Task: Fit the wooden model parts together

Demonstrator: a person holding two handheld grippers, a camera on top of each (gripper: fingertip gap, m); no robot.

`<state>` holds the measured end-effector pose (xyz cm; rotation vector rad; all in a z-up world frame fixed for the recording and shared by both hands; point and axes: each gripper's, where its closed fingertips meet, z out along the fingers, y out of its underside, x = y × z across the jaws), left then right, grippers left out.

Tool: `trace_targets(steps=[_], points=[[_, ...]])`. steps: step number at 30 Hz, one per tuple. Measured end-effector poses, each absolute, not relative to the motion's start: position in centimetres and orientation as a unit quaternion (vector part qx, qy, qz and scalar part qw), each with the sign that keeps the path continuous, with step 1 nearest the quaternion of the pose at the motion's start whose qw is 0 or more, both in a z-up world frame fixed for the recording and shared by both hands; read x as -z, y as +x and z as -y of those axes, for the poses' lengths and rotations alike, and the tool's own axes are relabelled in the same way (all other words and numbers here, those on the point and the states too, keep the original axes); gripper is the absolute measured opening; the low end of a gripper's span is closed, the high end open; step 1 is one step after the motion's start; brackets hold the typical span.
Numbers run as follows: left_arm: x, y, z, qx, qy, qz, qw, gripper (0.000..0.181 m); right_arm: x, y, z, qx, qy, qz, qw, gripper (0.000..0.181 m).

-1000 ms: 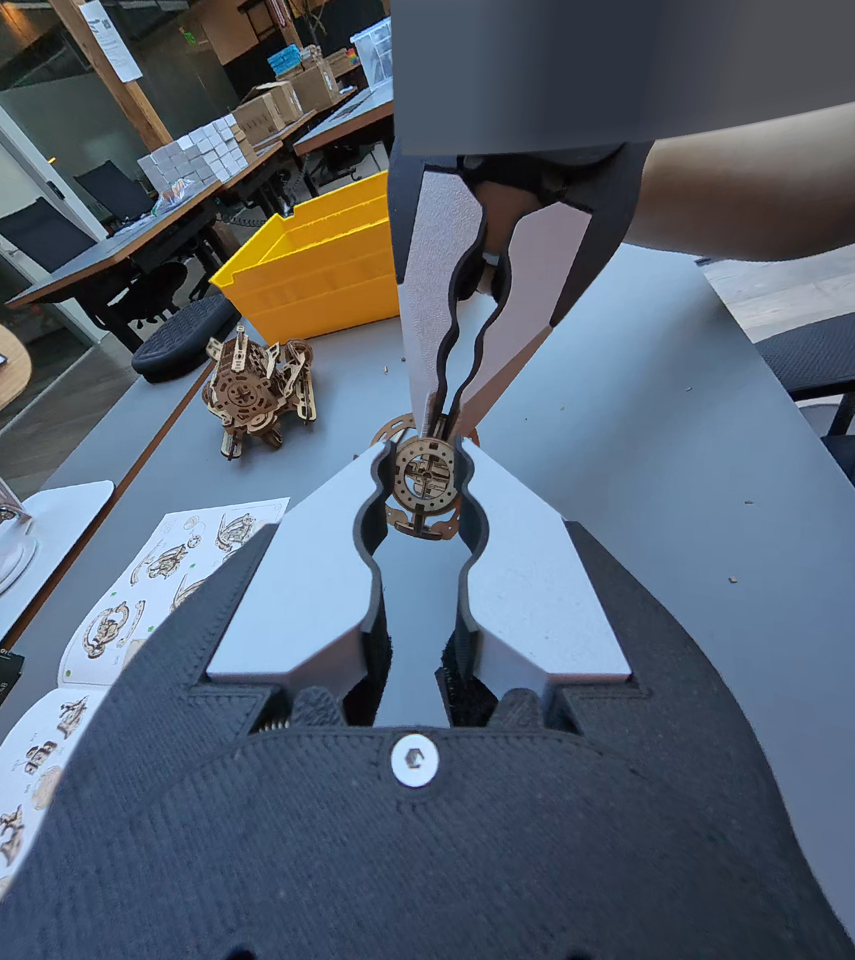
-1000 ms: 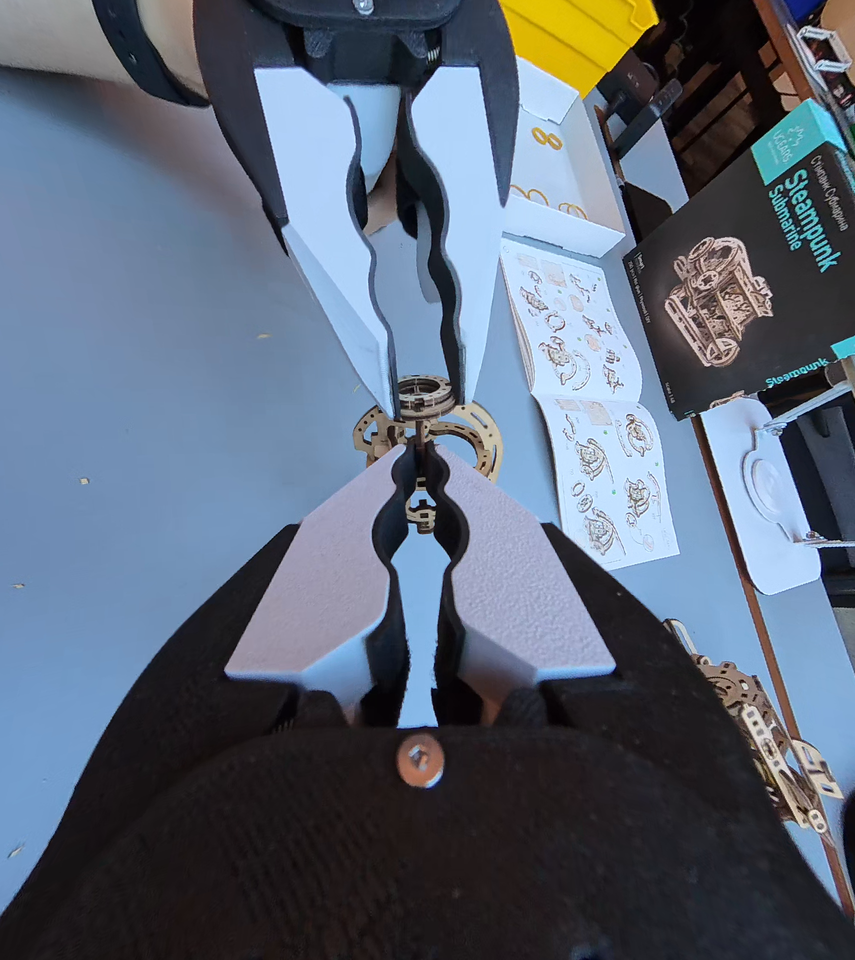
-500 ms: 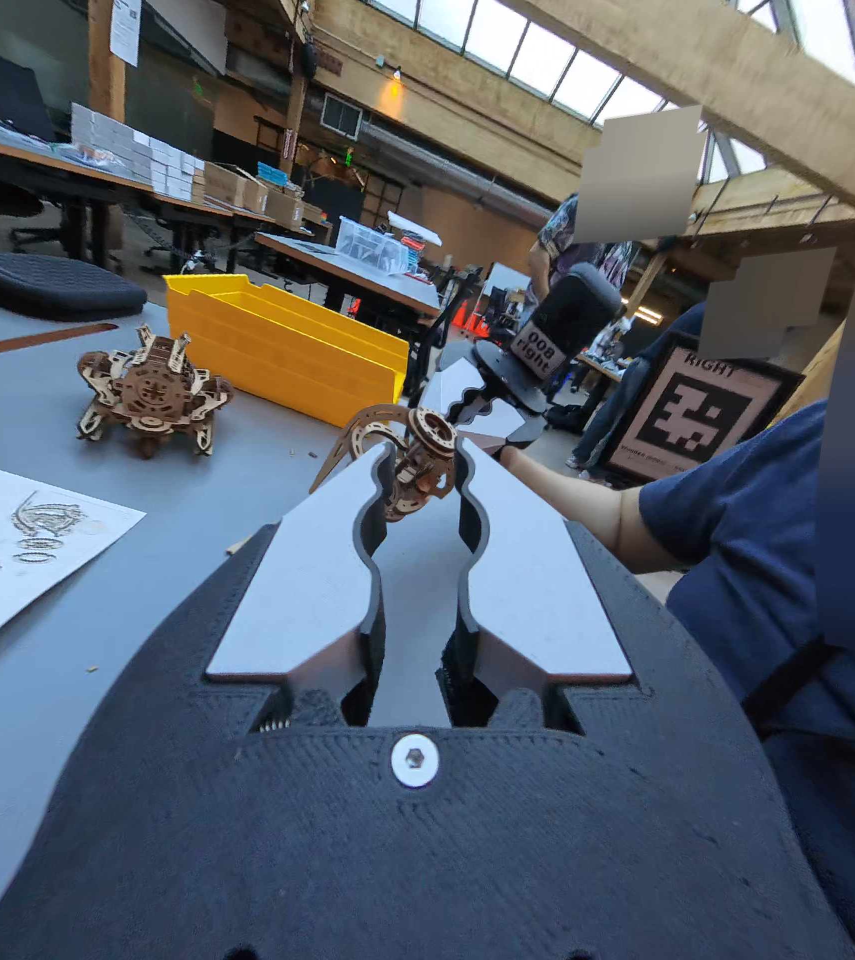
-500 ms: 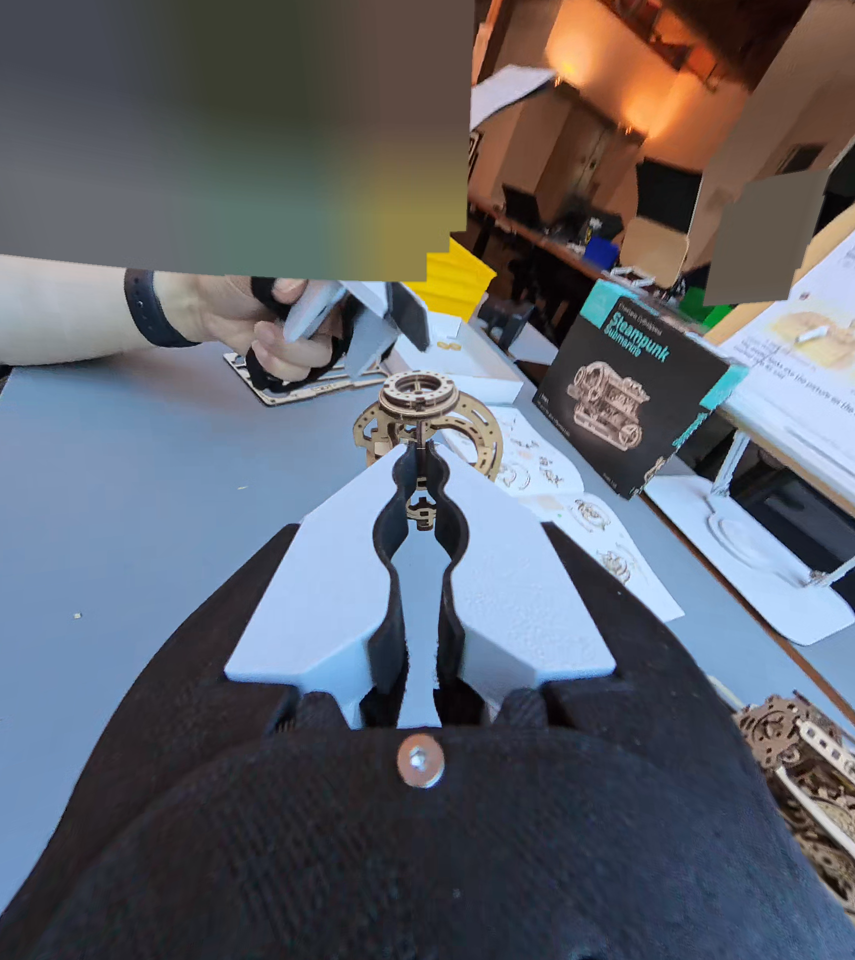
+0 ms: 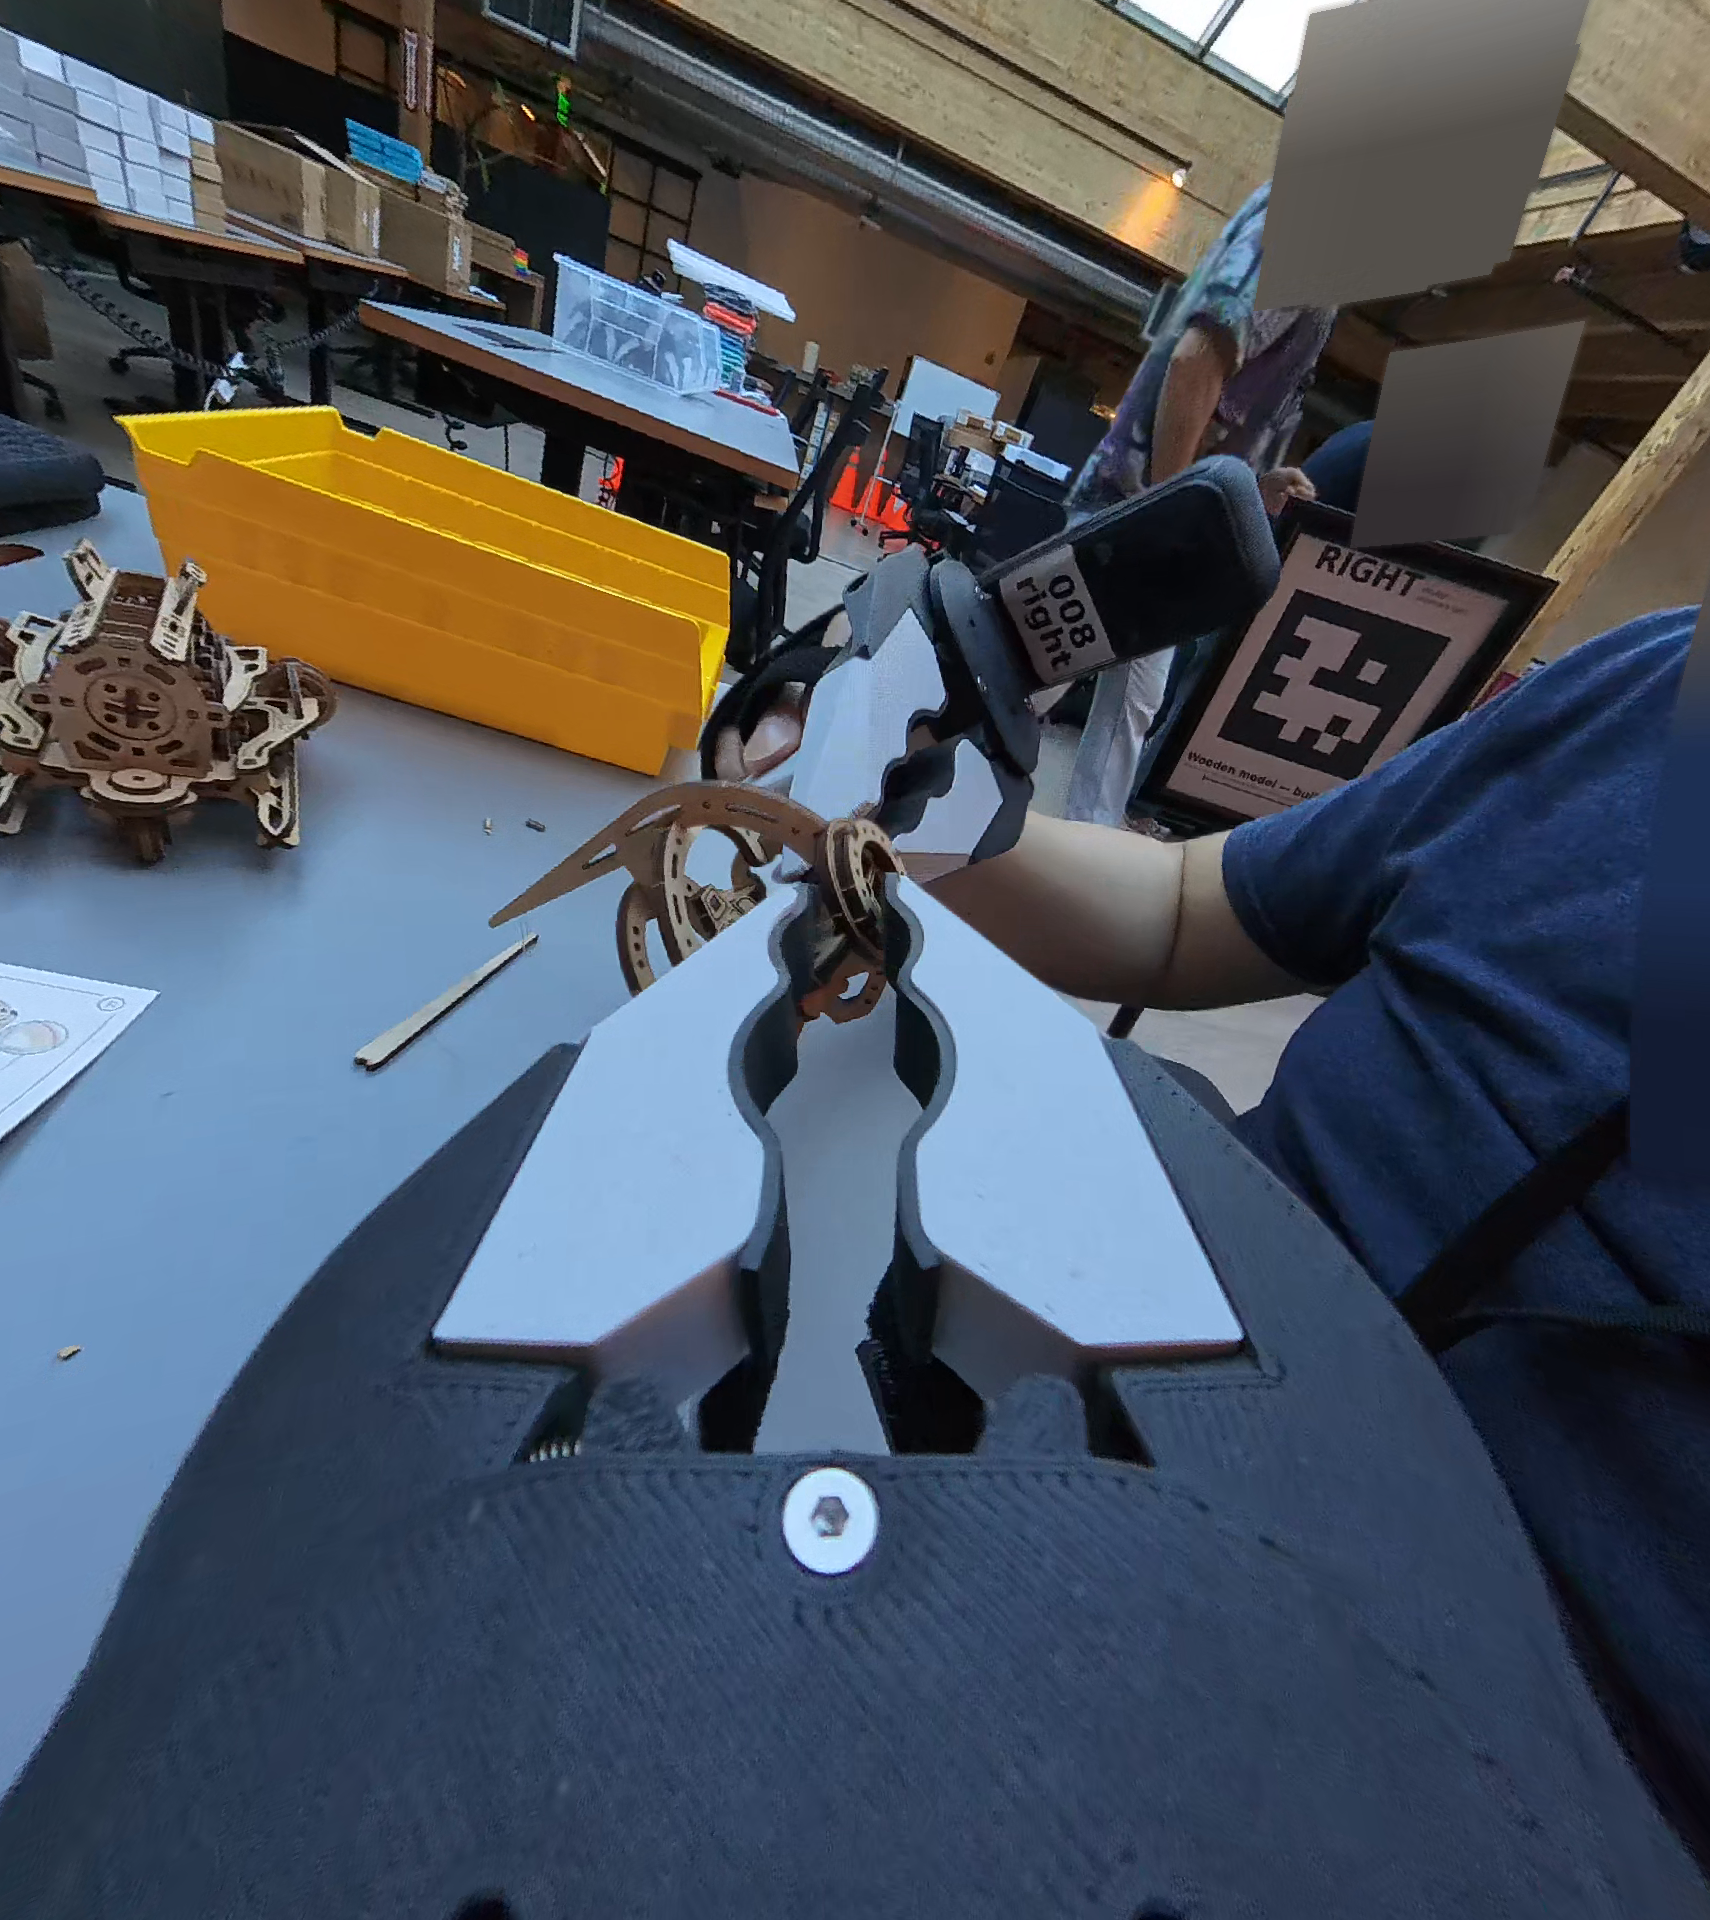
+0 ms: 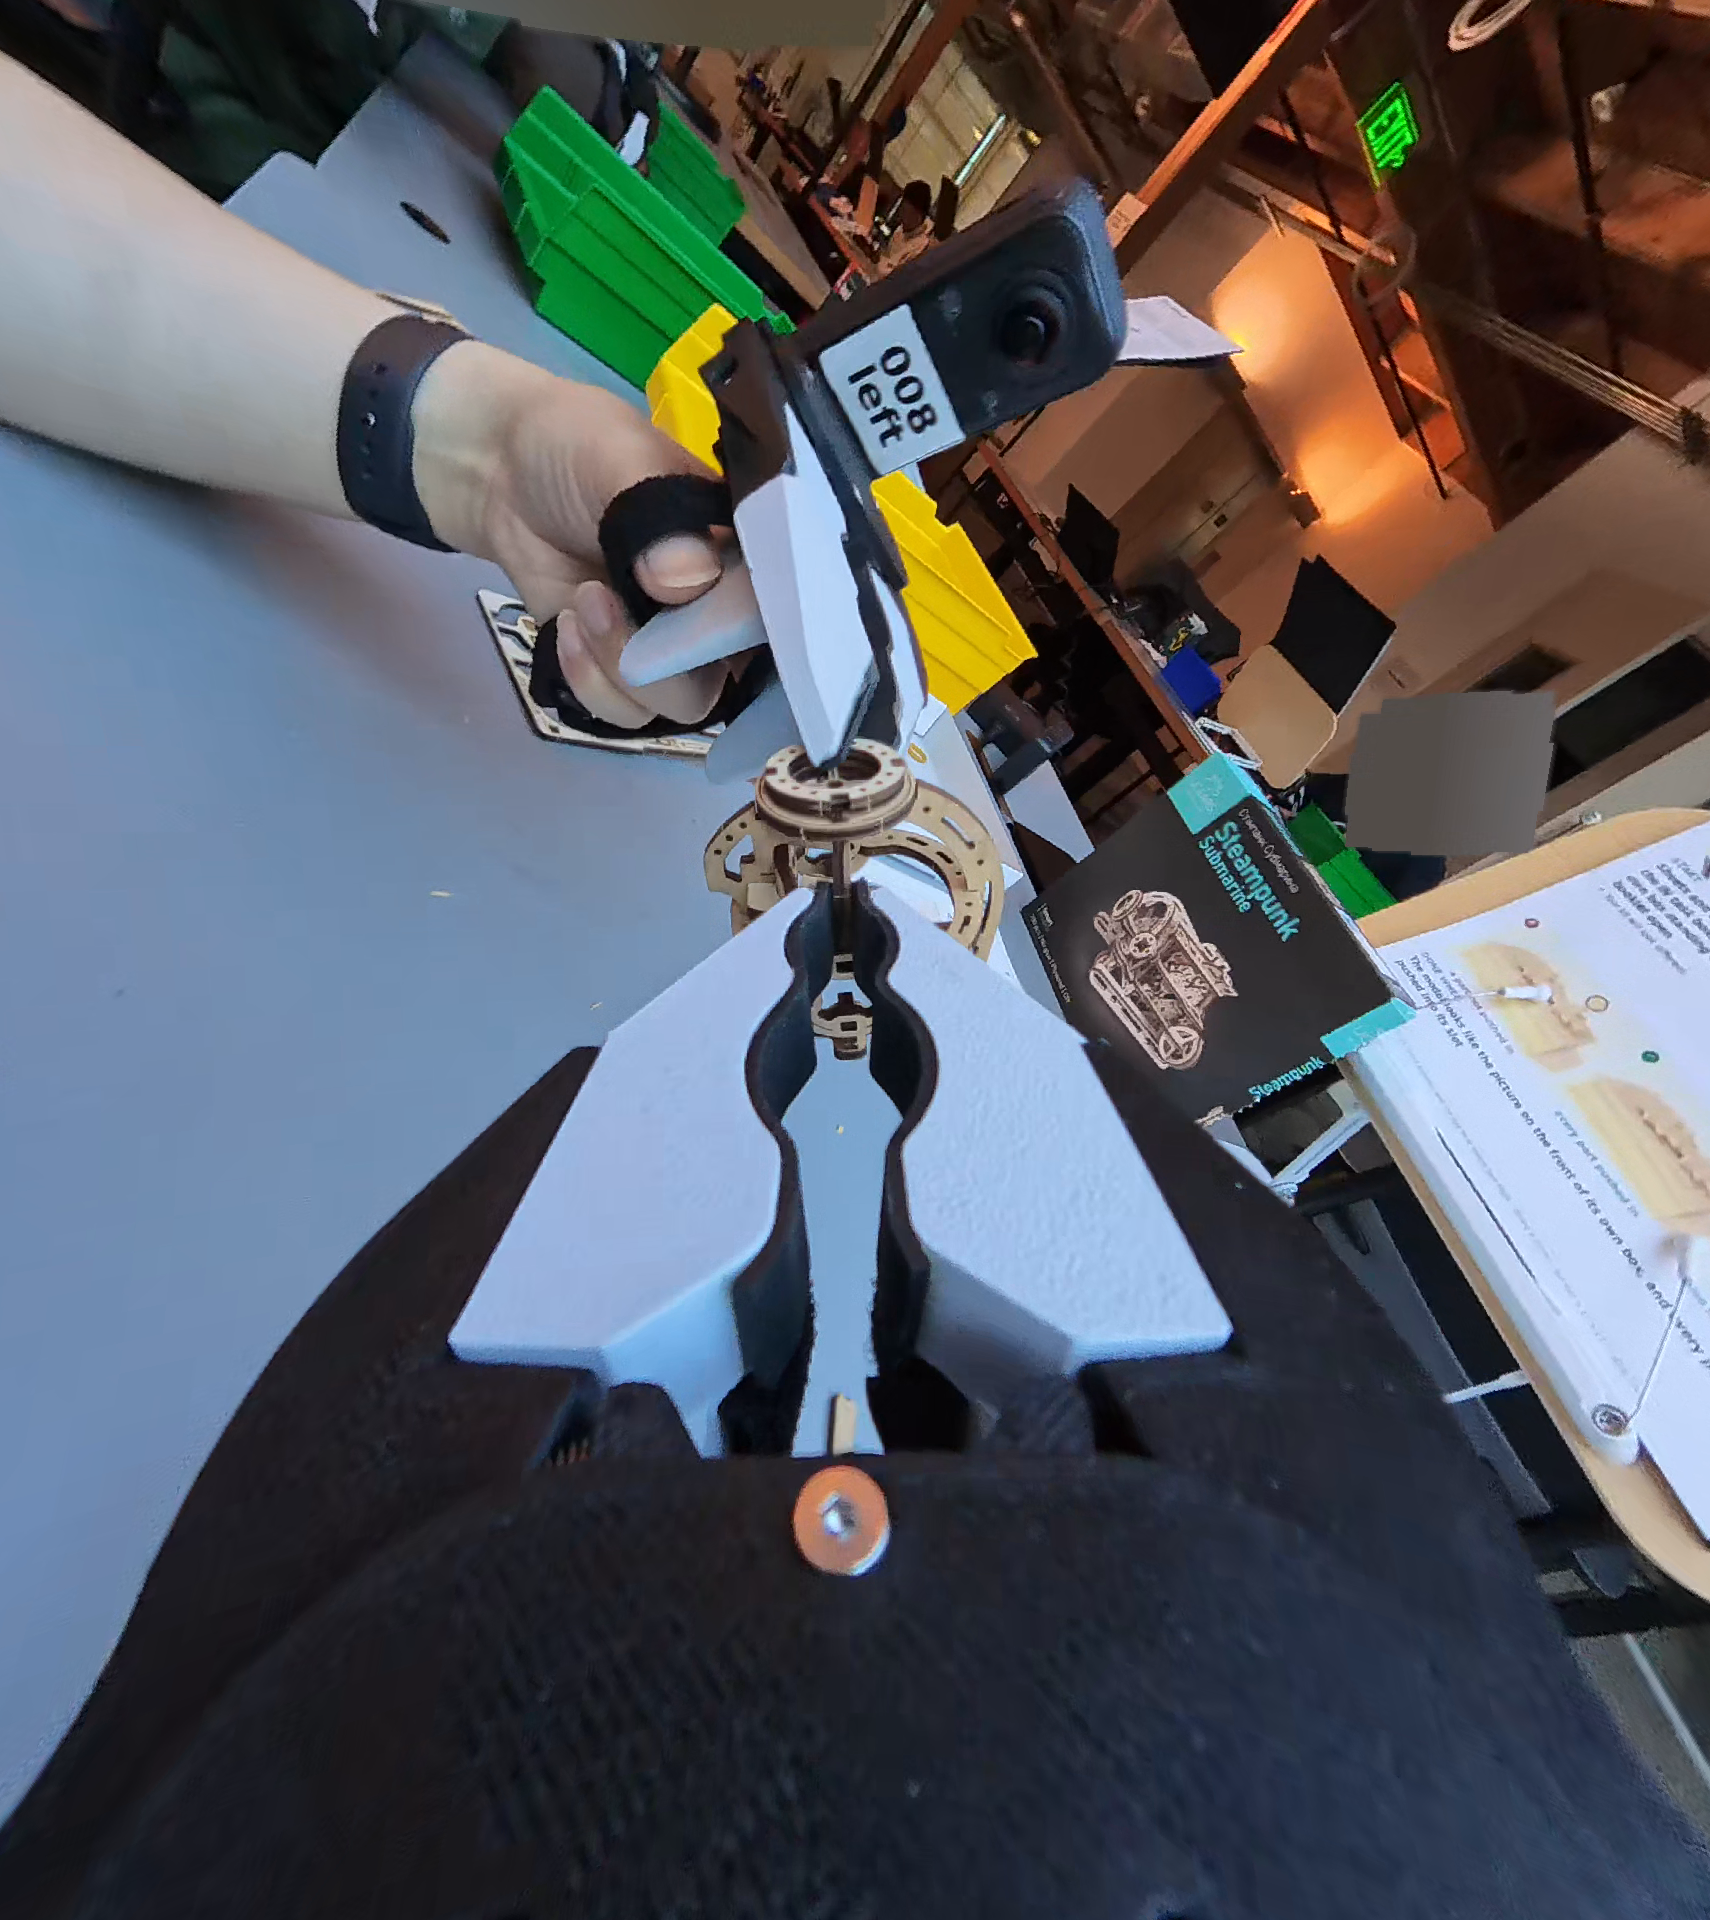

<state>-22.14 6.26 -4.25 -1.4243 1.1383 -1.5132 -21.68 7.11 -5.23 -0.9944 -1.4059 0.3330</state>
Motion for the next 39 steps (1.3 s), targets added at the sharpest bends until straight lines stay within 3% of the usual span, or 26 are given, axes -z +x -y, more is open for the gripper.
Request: trace_targets(steps=[5, 8, 12, 15, 19, 28, 32, 37, 39], points=[[4.3, -22.5, -7.5, 0.612, -0.575, -0.404, 0.364, 0.008, 5.2, -21.9, -8.4, -0.148, -0.458, 0.613, 0.627, 0.003], [3.6, -23.4, -10.3, 0.658, -0.593, -0.289, 0.363, 0.008, 3.5, -21.0, -10.4, -0.143, -0.487, 0.553, 0.661, 0.022], [2.3, -25.9, -13.8, 0.750, -0.555, -0.109, 0.342, 0.007, 2.3, -21.6, -10.2, -0.247, -0.531, 0.455, 0.671, 0.028], [3.0, -26.3, -14.7, 0.745, -0.563, -0.075, 0.351, 0.007, 4.2, -23.3, -11.2, -0.181, -0.562, 0.451, 0.669, 0.036], [2.9, -26.1, -14.5, 0.739, -0.564, -0.068, 0.362, 0.007, 3.7, -24.9, -12.3, -0.078, -0.555, 0.442, 0.700, 0.008], [2.8, -25.7, -14.3, 0.728, -0.565, -0.077, 0.381, 0.009, 3.8, -24.6, -13.7, -0.041, -0.581, 0.414, 0.700, 0.000], [3.4, -25.9, -14.9, 0.637, -0.609, -0.135, 0.453, 0.030, 3.1, -23.4, -13.7, -0.013, -0.569, 0.419, 0.707, 0.000], [2.4, -26.3, -14.2, 0.420, -0.579, -0.328, 0.617, 0.041, 3.4, -22.5, -13.0, 0.060, -0.524, 0.482, 0.700, 0.001], [2.8, -25.5, -12.9, 0.364, -0.552, -0.399, 0.635, 0.035, 3.7, -22.3, -12.9, 0.111, -0.504, 0.504, 0.693, 0.001]])
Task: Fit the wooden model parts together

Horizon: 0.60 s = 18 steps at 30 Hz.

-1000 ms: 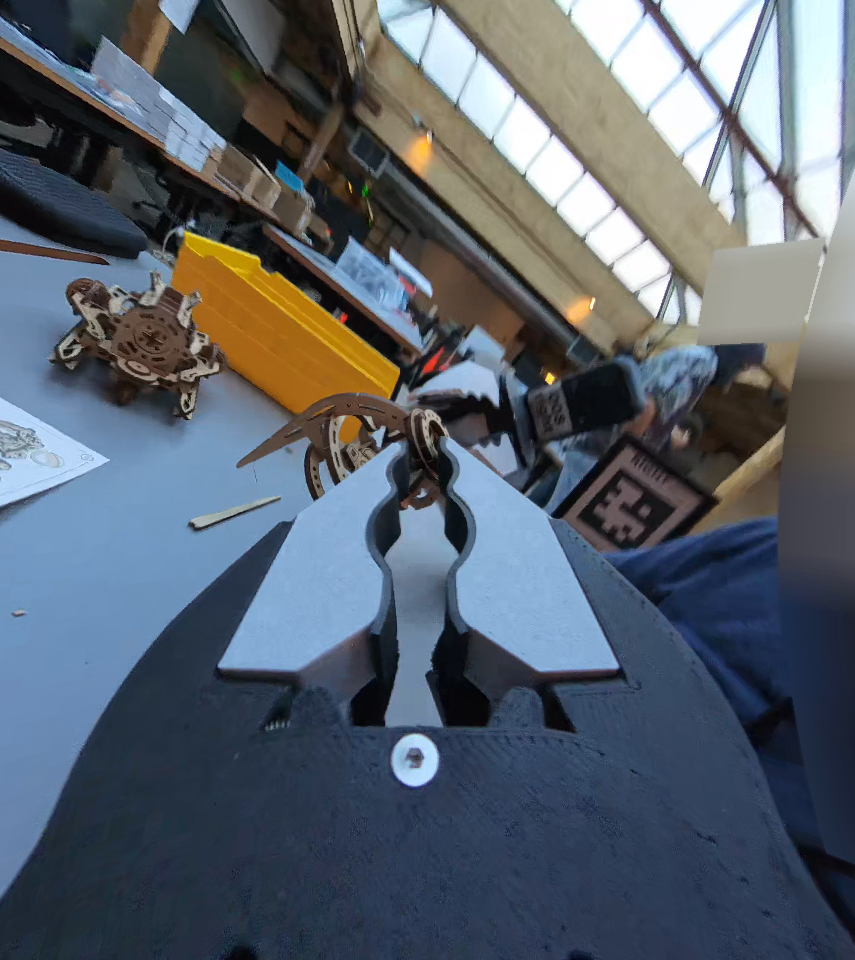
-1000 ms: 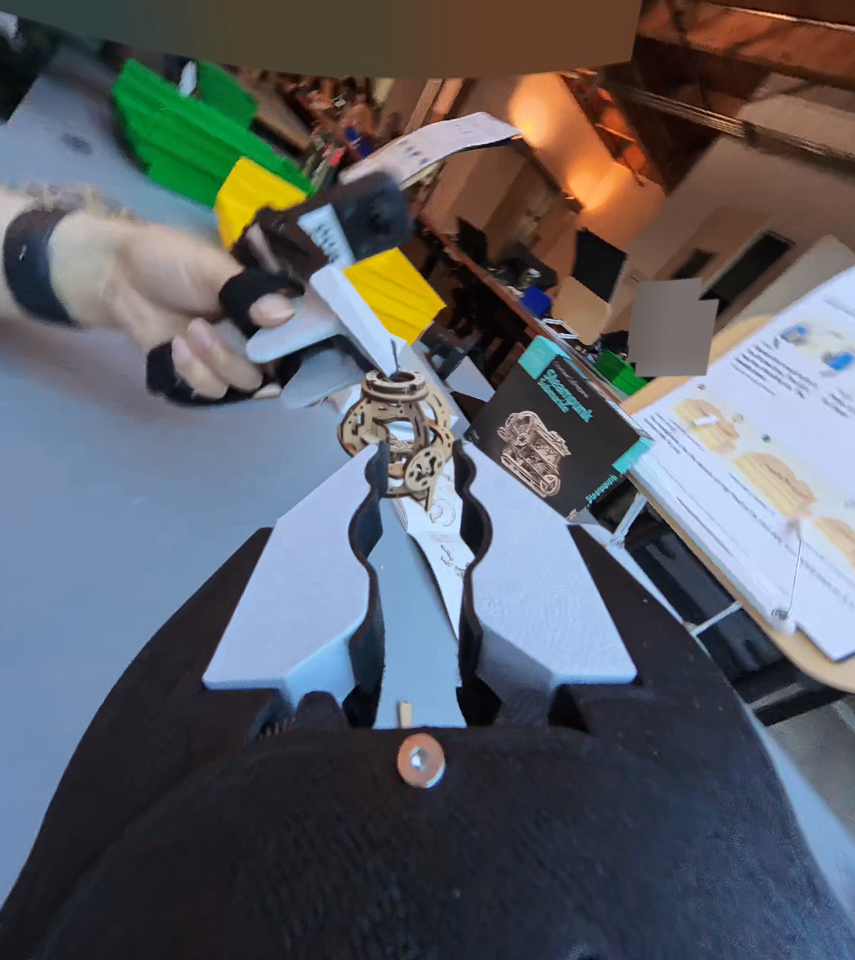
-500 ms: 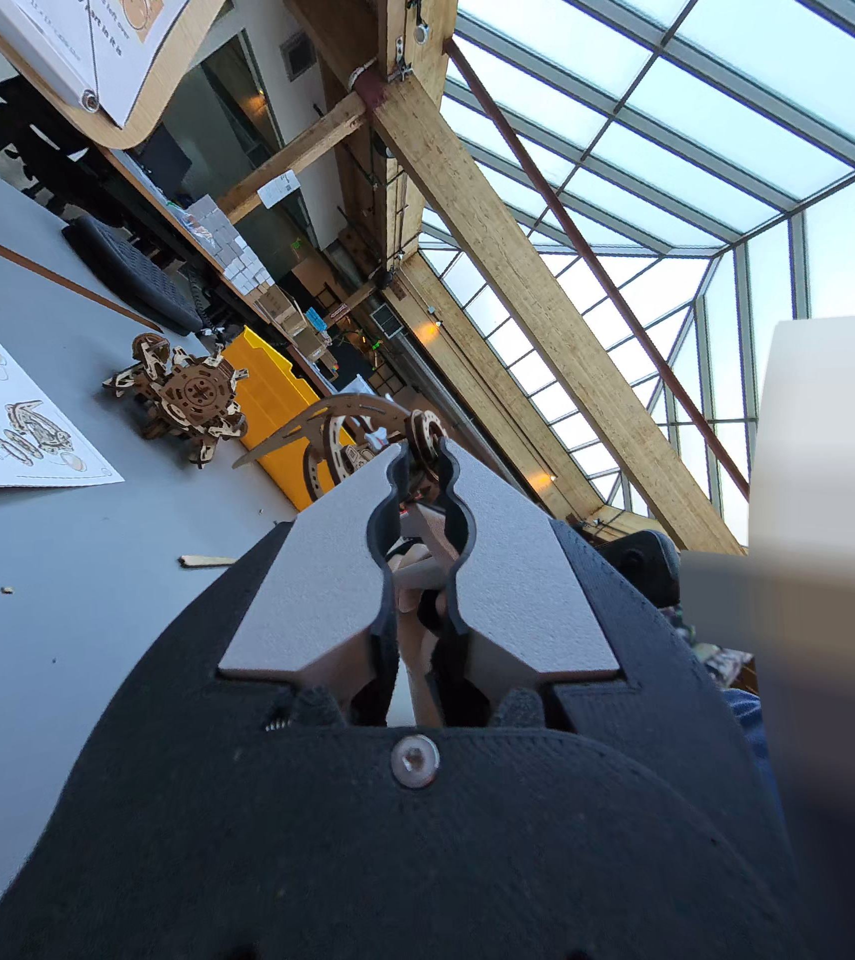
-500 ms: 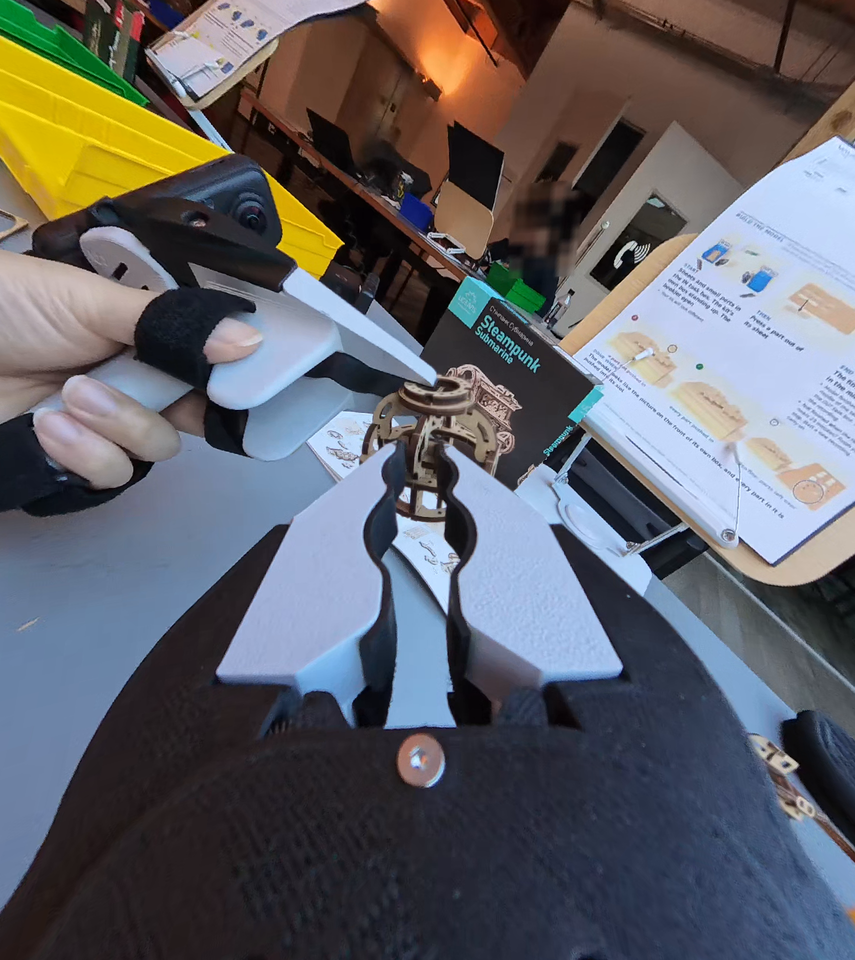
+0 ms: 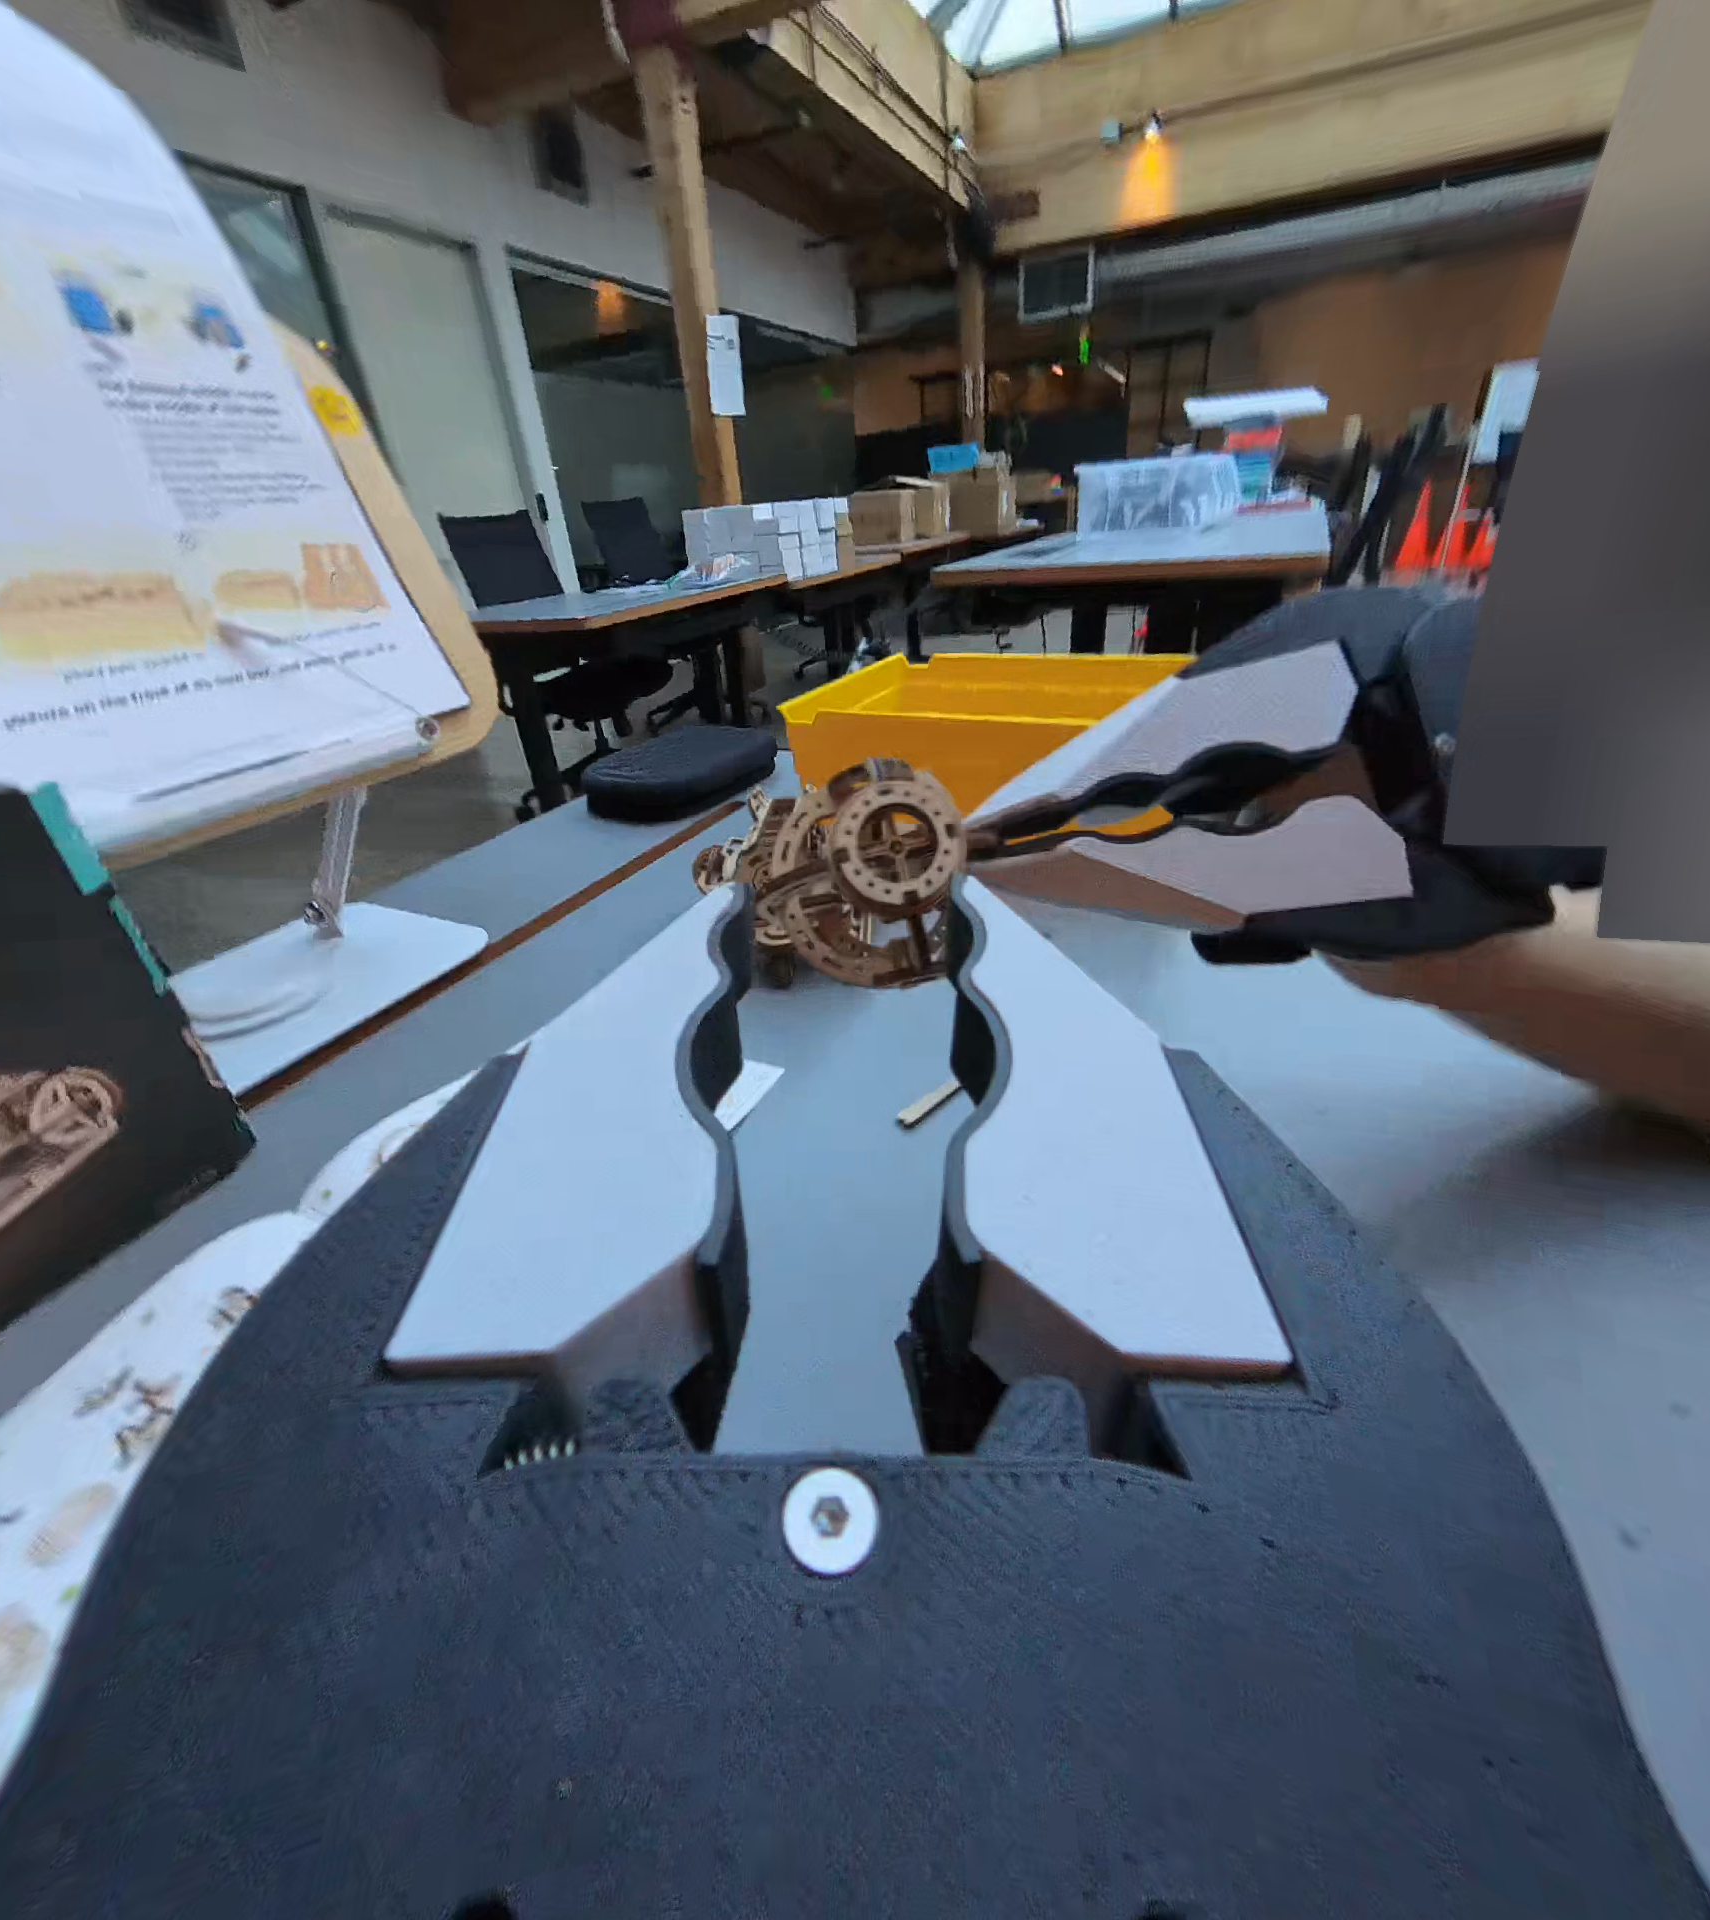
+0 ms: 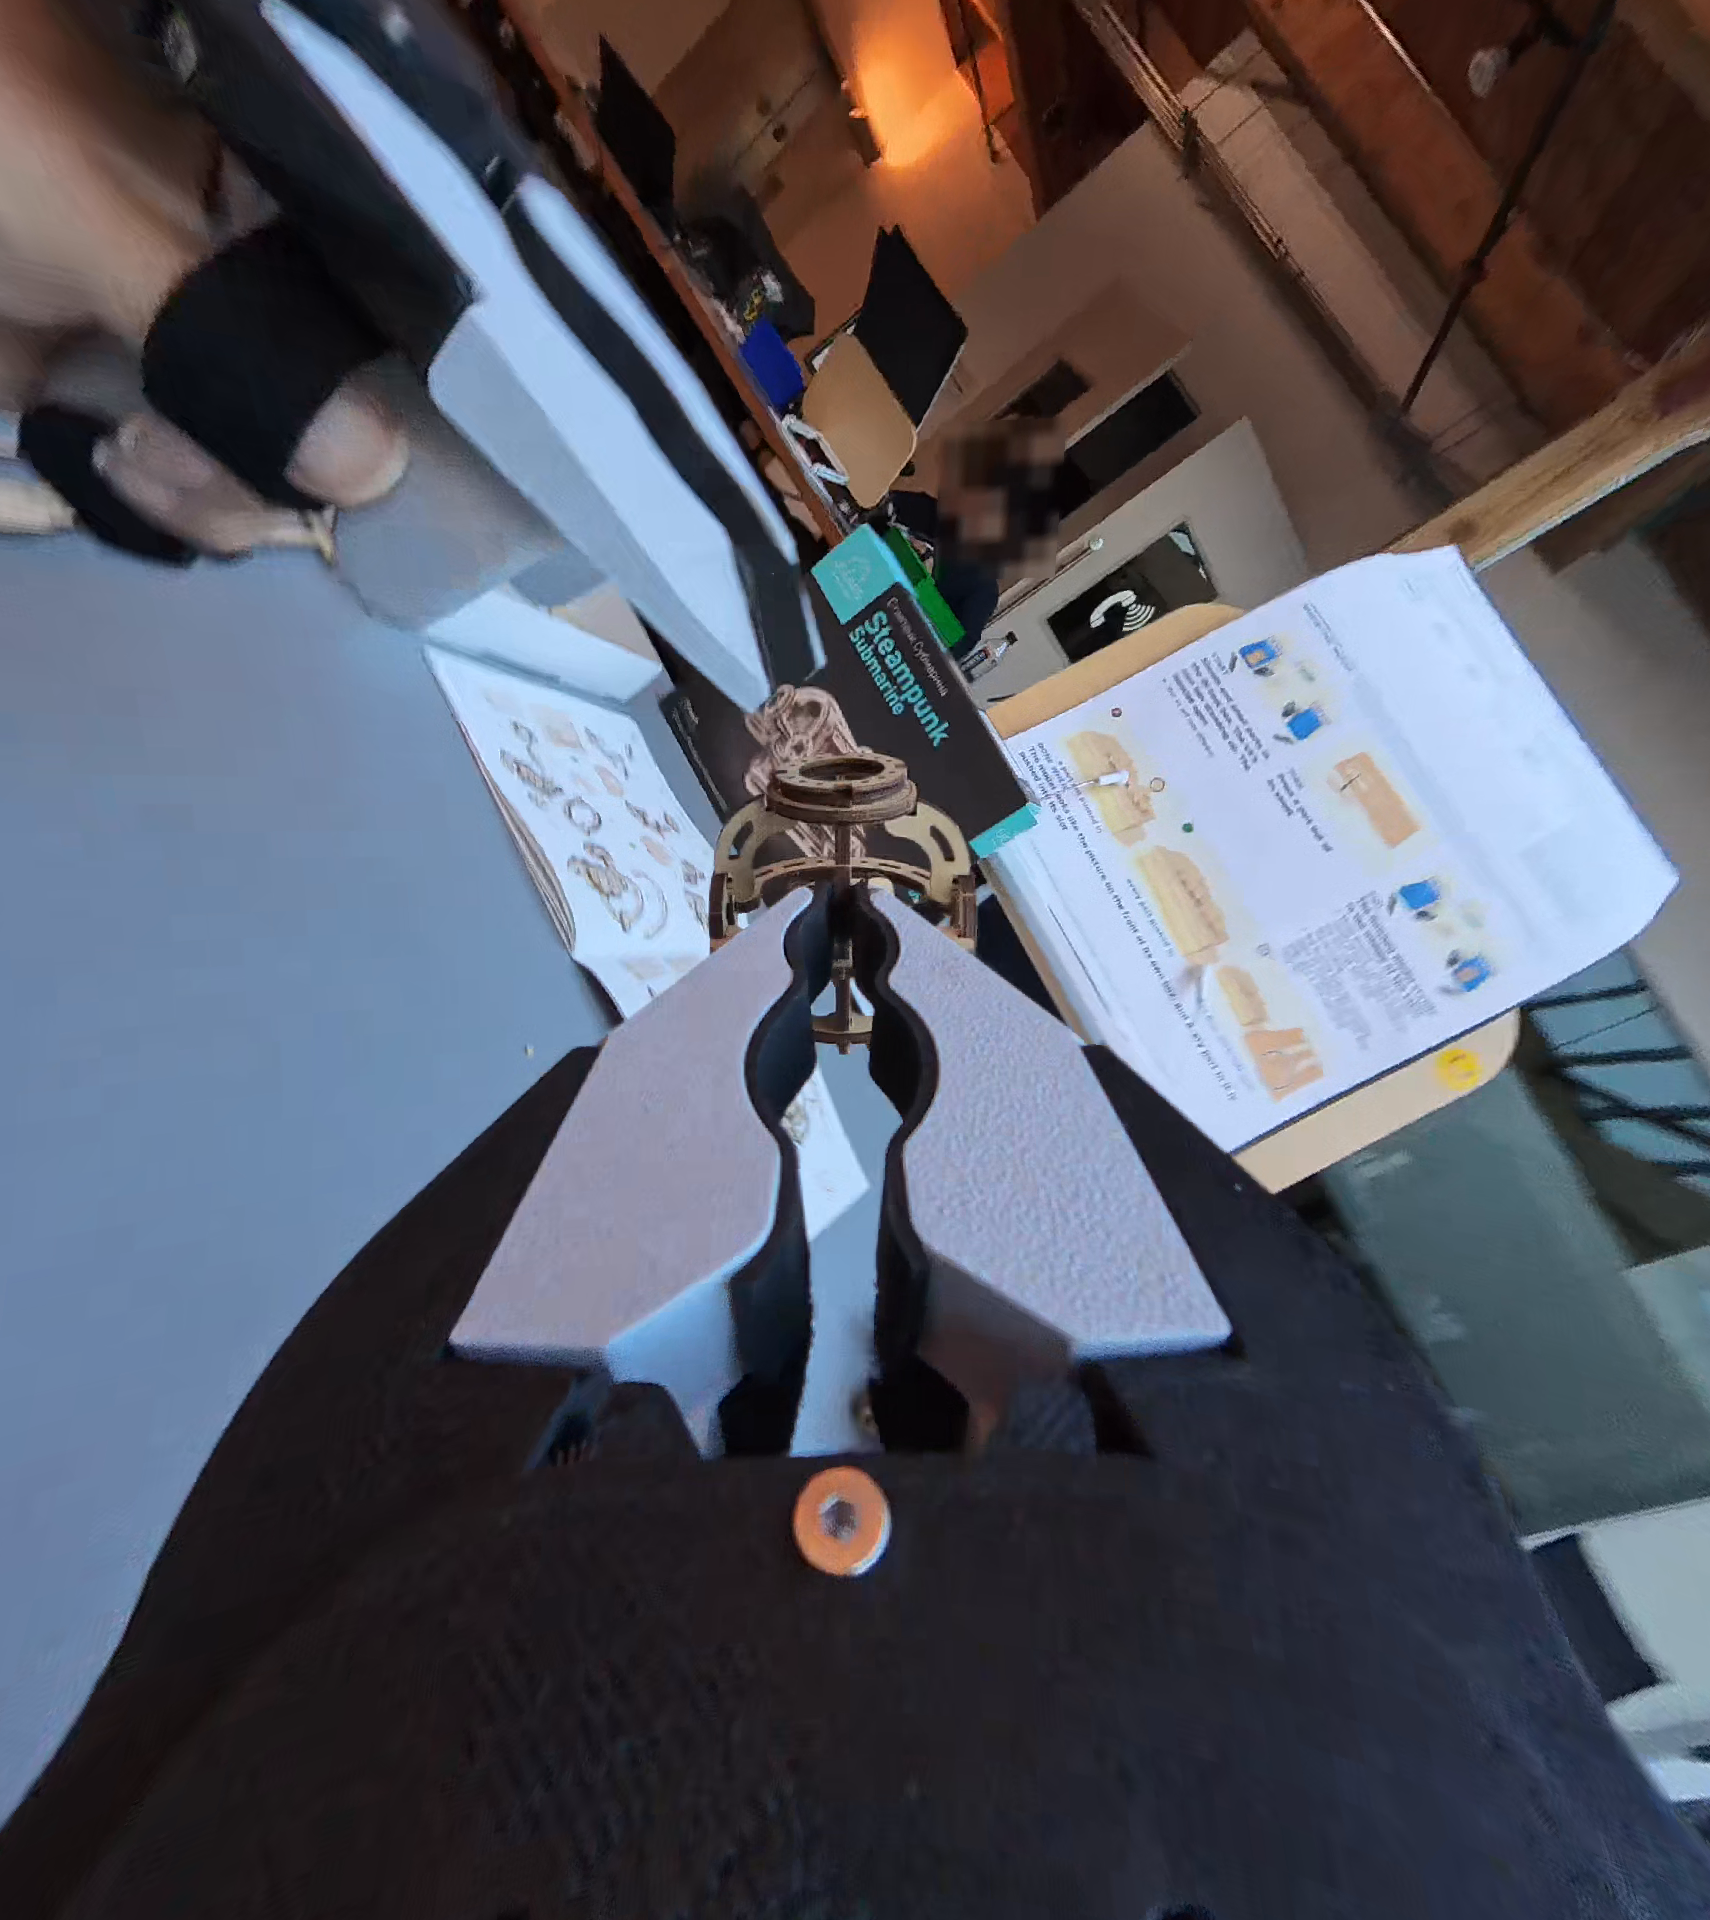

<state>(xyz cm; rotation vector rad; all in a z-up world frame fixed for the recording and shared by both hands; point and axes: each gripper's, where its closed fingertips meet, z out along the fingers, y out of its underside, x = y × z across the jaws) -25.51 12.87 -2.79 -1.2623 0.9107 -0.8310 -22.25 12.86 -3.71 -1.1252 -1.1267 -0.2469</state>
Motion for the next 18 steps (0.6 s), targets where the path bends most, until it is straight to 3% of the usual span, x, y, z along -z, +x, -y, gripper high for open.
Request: trace_targets(steps=[2, 8, 18], points=[[3.0, -24.7, -11.8, 0.344, -0.532, -0.432, 0.642, 0.025, 4.1, -22.2, -12.6, 0.150, -0.482, 0.525, 0.685, 0.000], [4.3, -23.7, -11.8, 0.303, -0.535, -0.459, 0.642, 0.035, 4.9, -22.8, -11.9, 0.188, -0.446, 0.558, 0.674, 0.001], [5.3, -23.6, -11.9, 0.275, -0.540, -0.478, 0.636, 0.028, 5.6, -23.2, -11.6, 0.205, -0.424, 0.575, 0.669, 0.000]])
